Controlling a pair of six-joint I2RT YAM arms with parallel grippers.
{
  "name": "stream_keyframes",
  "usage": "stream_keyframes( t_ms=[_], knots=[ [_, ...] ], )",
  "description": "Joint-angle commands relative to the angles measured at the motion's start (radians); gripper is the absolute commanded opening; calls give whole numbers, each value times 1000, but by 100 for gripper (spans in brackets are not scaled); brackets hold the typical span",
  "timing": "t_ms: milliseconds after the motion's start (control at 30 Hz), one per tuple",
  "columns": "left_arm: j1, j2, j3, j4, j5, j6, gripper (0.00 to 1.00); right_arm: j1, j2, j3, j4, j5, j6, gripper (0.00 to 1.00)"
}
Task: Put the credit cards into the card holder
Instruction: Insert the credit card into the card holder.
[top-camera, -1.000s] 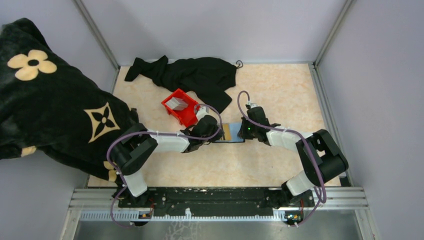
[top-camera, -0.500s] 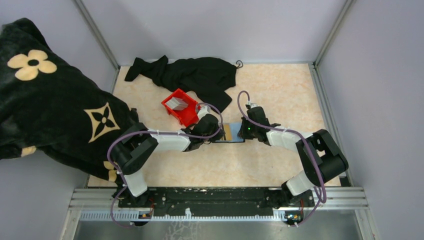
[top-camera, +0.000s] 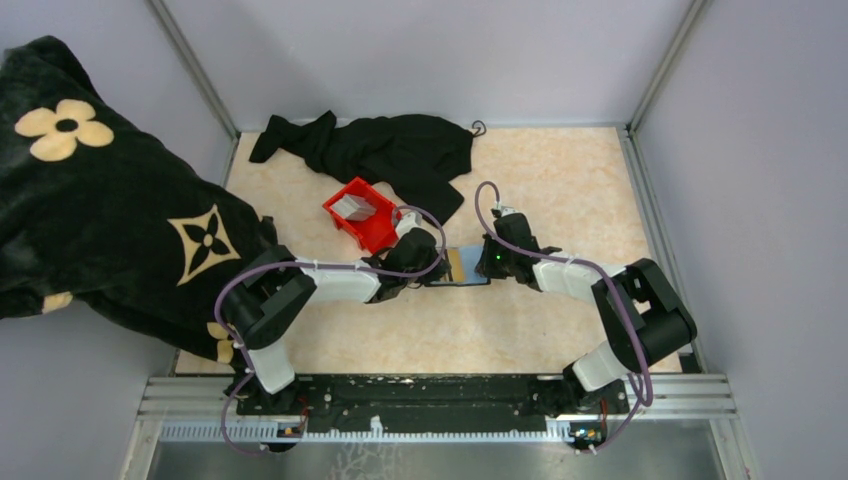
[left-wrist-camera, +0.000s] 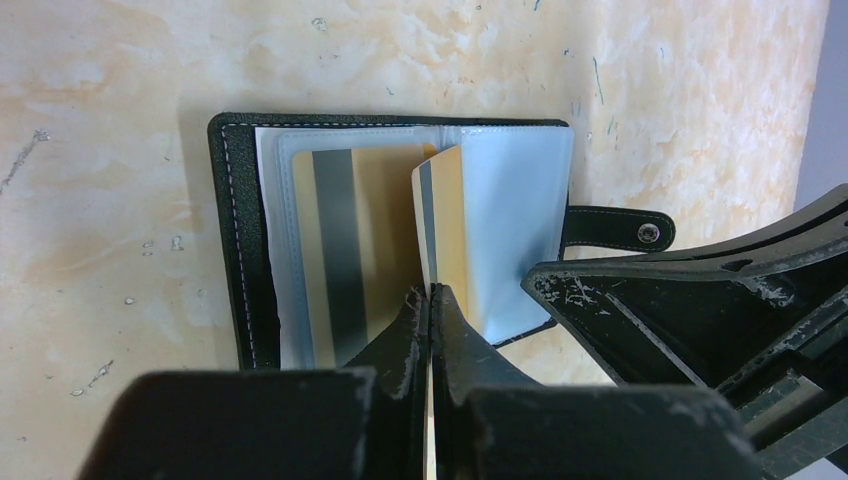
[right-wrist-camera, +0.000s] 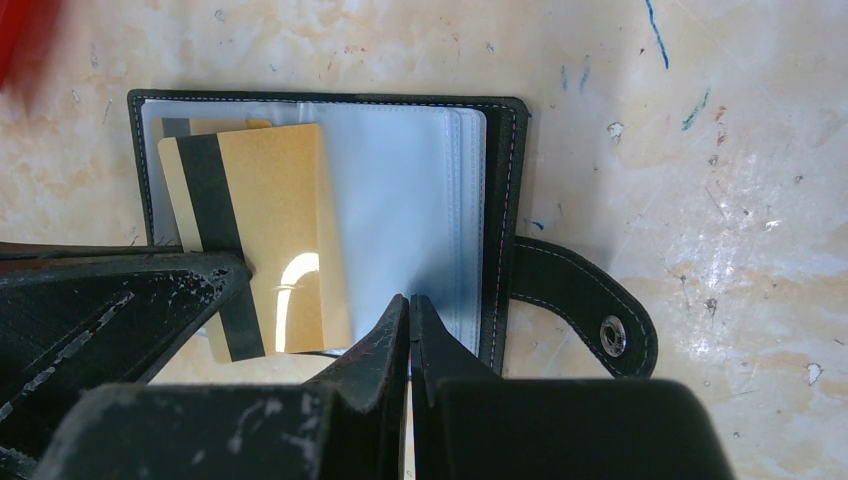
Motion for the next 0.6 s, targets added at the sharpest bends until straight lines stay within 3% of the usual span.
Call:
stream_keyframes(
  t_ms=[0, 567],
  knots=[
    [-10, 48, -47, -101, 77, 42, 0, -6, 23, 27, -14, 31, -7, 0],
    [8, 98, -46, -61, 130, 57, 0, -7, 30, 25, -10, 32, -6, 0]
  ],
)
